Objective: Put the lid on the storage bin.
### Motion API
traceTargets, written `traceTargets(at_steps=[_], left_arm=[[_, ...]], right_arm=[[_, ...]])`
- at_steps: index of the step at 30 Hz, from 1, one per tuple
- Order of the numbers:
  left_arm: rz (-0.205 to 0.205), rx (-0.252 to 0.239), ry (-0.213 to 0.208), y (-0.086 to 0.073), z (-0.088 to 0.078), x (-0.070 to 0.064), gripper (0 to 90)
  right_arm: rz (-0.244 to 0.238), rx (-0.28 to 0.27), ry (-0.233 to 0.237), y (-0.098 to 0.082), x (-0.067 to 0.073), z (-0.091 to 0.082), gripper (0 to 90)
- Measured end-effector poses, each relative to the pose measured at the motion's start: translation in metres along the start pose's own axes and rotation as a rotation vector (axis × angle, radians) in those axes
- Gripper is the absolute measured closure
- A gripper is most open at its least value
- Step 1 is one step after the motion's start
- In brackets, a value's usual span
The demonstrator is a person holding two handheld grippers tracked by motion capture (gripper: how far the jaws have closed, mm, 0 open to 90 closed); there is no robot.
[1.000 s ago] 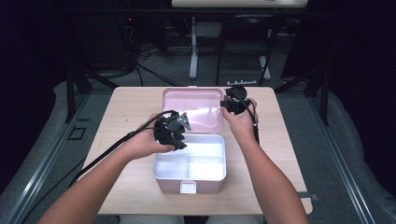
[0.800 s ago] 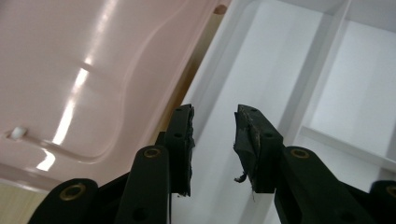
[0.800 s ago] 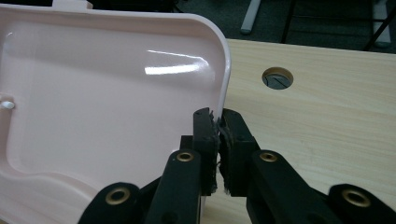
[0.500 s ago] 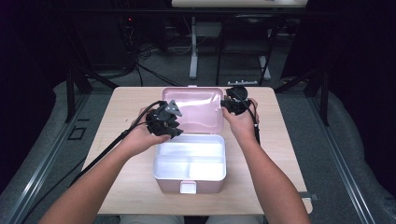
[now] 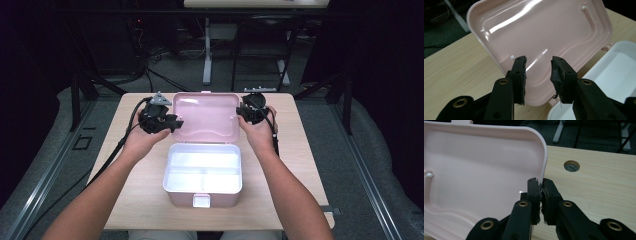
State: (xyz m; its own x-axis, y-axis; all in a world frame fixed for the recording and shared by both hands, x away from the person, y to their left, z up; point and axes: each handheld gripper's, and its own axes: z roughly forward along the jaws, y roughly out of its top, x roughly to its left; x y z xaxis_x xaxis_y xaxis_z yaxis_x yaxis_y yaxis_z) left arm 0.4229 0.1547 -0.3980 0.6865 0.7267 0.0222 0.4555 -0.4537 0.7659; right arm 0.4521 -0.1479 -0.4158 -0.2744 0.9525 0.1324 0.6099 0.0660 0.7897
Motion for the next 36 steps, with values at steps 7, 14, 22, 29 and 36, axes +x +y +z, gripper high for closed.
traceTargets(at_steps=[7, 14, 22, 29, 36], left_arm=[[-0.038, -0.042, 0.052, -0.004, -0.002, 0.011, 63.4], [-0.047, -0.072, 0.127, -0.002, 0.004, 0.017, 63.0], [-0.088, -0.082, 0.168, 0.000, 0.018, 0.020, 63.6], [-0.132, -0.105, 0.175, 0.001, 0.021, 0.024, 67.1], [-0.145, -0.113, 0.192, 0.005, 0.022, 0.023, 72.5]], right_arm=[[-0.004, -0.009, 0.002, -0.001, 0.000, -0.001, 85.5], [-0.008, -0.014, 0.006, -0.001, 0.000, -0.004, 85.5], [-0.016, -0.030, 0.015, -0.002, 0.000, -0.008, 85.5], [-0.021, -0.047, 0.024, -0.003, 0.001, -0.013, 85.6], [-0.031, -0.060, 0.031, -0.004, 0.001, -0.017, 85.6]])
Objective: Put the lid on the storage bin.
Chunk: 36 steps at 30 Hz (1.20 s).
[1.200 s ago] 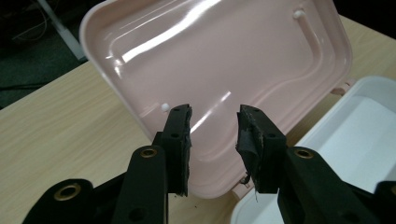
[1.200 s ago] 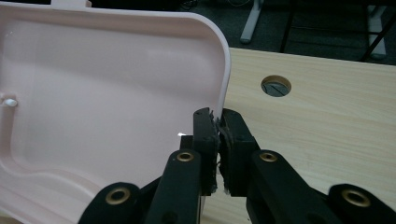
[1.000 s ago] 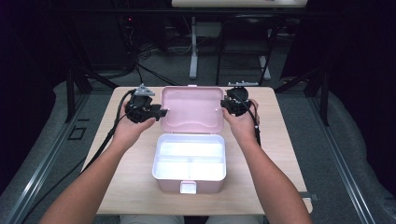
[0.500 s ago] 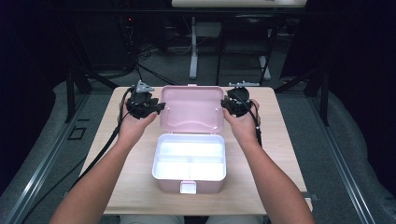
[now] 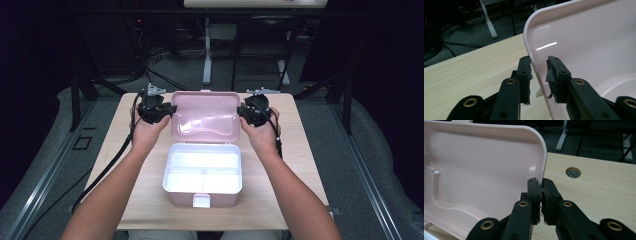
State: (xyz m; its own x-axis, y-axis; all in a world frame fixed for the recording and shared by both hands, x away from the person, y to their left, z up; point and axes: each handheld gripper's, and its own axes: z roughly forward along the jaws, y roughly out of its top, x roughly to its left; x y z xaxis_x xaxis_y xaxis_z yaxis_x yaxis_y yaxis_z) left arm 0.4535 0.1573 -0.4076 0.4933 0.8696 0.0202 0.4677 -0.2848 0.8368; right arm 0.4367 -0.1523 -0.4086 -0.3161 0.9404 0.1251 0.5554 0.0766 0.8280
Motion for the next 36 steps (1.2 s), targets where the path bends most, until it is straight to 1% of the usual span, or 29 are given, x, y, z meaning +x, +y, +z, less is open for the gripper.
traceTargets(at_steps=[3, 4, 7, 12, 15, 20, 22, 24, 27, 28, 31, 32, 36], left_arm=[[-0.015, -0.002, 0.002, 0.000, 0.001, 0.001, 73.9], [-0.022, -0.005, 0.002, 0.000, 0.002, 0.002, 74.5], [-0.026, -0.017, 0.001, 0.000, 0.002, 0.002, 76.2], [-0.024, -0.040, -0.005, 0.001, -0.001, 0.000, 78.8], [-0.015, -0.043, -0.003, 0.001, -0.003, -0.001, 79.7], [-0.011, -0.057, 0.001, 0.000, -0.006, -0.004, 80.0], [-0.014, -0.062, -0.001, 0.000, -0.007, -0.004, 80.2], [-0.014, -0.062, -0.004, 0.000, -0.008, -0.003, 80.3], [-0.015, -0.062, -0.005, 0.001, -0.010, -0.003, 80.2], [-0.011, -0.059, -0.004, 0.001, -0.011, -0.003, 80.2], [-0.020, -0.071, -0.006, 0.002, -0.014, -0.001, 81.3], [-0.019, -0.068, -0.008, 0.002, -0.015, -0.001, 81.3], [-0.013, -0.077, -0.009, 0.003, -0.017, 0.000, 81.5]], right_arm=[[-0.007, -0.009, 0.004, 0.000, 0.001, -0.003, 85.7], [-0.002, -0.011, 0.006, -0.001, 0.001, -0.004, 85.7], [-0.010, -0.023, 0.014, -0.002, 0.002, -0.007, 85.8], [-0.014, -0.037, 0.025, -0.004, 0.001, -0.012, 85.7], [-0.017, -0.042, 0.029, -0.006, 0.000, -0.014, 85.5], [-0.017, -0.039, 0.027, -0.006, -0.001, -0.013, 84.6], [-0.019, -0.043, 0.031, -0.005, -0.002, -0.011, 82.4], [-0.026, -0.056, 0.024, -0.004, -0.001, -0.010, 81.4], [-0.032, -0.053, 0.007, -0.002, 0.000, -0.007, 82.3], [-0.030, -0.051, 0.006, -0.001, 0.001, -0.007, 82.5], [-0.034, -0.047, 0.002, 0.001, 0.003, -0.006, 82.8], [-0.039, -0.049, 0.000, 0.001, 0.003, -0.006, 82.9], [-0.035, -0.056, 0.005, 0.002, 0.003, -0.007, 83.3]])
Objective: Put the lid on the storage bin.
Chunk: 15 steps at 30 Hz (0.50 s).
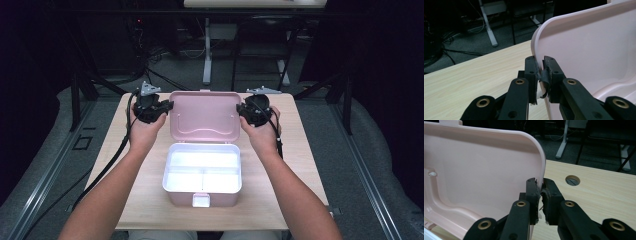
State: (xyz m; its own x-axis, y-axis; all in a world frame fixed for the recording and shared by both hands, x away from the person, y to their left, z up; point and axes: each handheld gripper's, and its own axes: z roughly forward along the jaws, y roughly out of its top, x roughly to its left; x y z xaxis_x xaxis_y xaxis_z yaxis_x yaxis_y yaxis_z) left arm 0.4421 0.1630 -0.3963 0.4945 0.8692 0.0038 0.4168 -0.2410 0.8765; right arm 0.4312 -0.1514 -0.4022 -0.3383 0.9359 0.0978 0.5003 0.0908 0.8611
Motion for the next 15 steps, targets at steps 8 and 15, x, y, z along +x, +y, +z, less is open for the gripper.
traceTargets(at_steps=[8, 15], left_arm=[[0.005, -0.031, 0.004, -0.001, -0.008, -0.004, 81.9], [0.034, -0.052, -0.008, -0.004, -0.020, -0.007, 81.6]], right_arm=[[-0.004, -0.018, 0.010, -0.001, 0.000, -0.006, 83.4], [-0.006, -0.048, 0.033, -0.004, 0.002, -0.017, 83.4]])
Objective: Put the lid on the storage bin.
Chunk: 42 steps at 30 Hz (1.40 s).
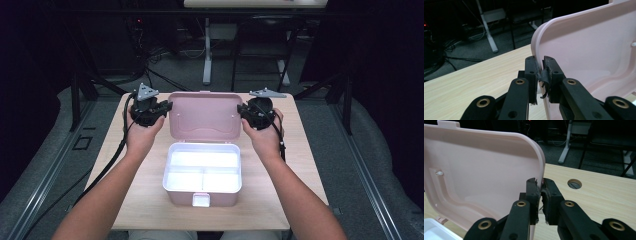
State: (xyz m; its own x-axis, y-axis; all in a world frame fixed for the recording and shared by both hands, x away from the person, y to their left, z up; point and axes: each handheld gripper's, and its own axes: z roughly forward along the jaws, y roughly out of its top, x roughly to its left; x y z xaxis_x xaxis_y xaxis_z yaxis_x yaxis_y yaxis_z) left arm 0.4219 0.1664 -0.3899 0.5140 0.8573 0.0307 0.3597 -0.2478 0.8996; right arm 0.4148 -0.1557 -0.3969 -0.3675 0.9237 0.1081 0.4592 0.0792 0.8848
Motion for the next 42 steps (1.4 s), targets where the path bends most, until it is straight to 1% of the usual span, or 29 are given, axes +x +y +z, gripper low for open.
traceTargets(at_steps=[6, 13, 18, 23, 27, 30, 33, 35, 36, 39, 42], left_arm=[[0.005, -0.019, -0.021, -0.002, -0.012, -0.002, 81.5], [0.029, -0.031, -0.047, -0.005, -0.028, -0.005, 80.9], [0.039, -0.034, -0.056, -0.006, -0.035, -0.008, 80.0], [0.048, -0.036, -0.068, -0.008, -0.042, -0.011, 78.9], [0.073, -0.035, -0.064, -0.008, -0.044, -0.014, 77.4], [0.070, -0.034, -0.070, -0.008, -0.046, -0.014, 77.1], [0.078, -0.027, -0.075, -0.008, -0.047, -0.013, 76.4], [0.071, -0.029, -0.081, -0.007, -0.045, -0.012, 73.3], [0.072, -0.028, -0.077, -0.006, -0.045, -0.012, 71.4], [0.069, -0.022, -0.085, -0.006, -0.043, -0.012, 72.0], [0.076, -0.021, -0.080, -0.007, -0.043, -0.014, 74.6]], right_arm=[[-0.016, -0.018, 0.007, -0.002, 0.005, -0.010, 83.4], [-0.031, -0.044, 0.024, -0.005, 0.010, -0.022, 82.2], [-0.065, -0.061, 0.014, -0.009, 0.016, -0.030, 80.4], [-0.080, -0.069, 0.025, -0.012, 0.018, -0.037, 78.8], [-0.088, -0.073, 0.046, -0.014, 0.017, -0.040, 76.8], [-0.082, -0.070, 0.059, -0.014, 0.016, -0.042, 76.8], [-0.078, -0.070, 0.066, -0.014, 0.015, -0.044, 78.3], [-0.077, -0.074, 0.071, -0.015, 0.015, -0.045, 78.8], [-0.076, -0.074, 0.072, -0.015, 0.015, -0.046, 78.8], [-0.071, -0.076, 0.081, -0.016, 0.015, -0.048, 78.5], [-0.072, -0.078, 0.083, -0.017, 0.015, -0.050, 79.0]])
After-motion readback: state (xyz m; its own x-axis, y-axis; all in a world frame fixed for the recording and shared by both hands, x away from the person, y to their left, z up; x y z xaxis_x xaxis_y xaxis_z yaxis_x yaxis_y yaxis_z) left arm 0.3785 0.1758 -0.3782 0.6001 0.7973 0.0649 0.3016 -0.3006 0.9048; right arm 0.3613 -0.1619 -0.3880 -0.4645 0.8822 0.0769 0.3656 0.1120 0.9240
